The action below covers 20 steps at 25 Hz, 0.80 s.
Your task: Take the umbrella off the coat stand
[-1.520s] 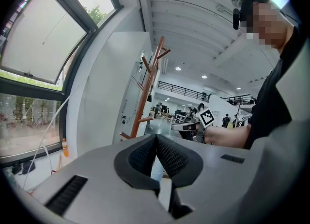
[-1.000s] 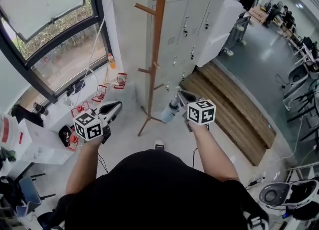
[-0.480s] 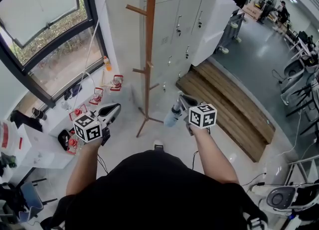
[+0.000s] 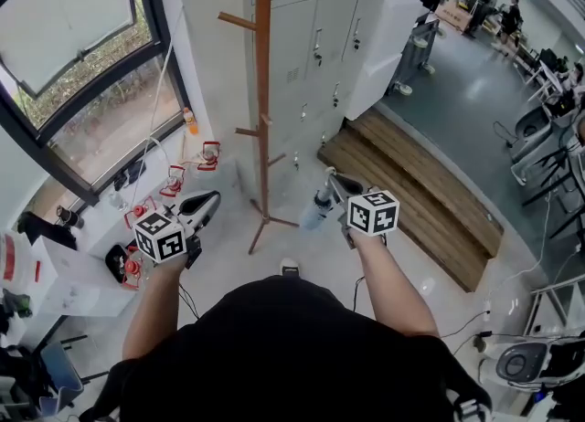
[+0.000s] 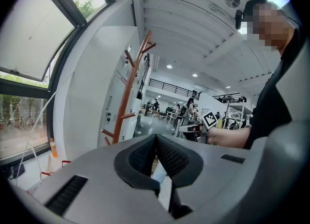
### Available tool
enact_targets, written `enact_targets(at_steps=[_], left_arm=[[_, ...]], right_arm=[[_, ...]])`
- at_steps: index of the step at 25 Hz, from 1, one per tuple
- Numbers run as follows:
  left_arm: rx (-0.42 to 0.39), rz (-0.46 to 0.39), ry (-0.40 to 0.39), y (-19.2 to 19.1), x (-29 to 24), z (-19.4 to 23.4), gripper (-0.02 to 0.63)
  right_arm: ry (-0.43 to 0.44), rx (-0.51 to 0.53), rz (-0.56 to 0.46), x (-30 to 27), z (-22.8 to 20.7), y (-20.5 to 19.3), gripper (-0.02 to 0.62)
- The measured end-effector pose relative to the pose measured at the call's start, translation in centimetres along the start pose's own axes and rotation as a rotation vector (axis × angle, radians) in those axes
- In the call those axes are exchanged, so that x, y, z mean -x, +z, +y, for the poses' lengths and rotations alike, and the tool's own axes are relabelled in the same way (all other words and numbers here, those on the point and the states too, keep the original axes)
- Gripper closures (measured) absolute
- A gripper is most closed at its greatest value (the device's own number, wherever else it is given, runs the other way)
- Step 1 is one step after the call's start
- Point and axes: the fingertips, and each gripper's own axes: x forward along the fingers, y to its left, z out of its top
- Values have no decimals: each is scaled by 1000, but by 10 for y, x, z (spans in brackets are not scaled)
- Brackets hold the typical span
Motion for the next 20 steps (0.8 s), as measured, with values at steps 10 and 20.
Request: enact_targets(at_steps=[10,20], left_arm=[[-4,8,-16,-2,-2,-8,584],[-4,11,-14,-5,-1,-10,584]], right_arm=[[-1,-6,6,7,1,-5,583],[3,11,12,8,4,-7,583]])
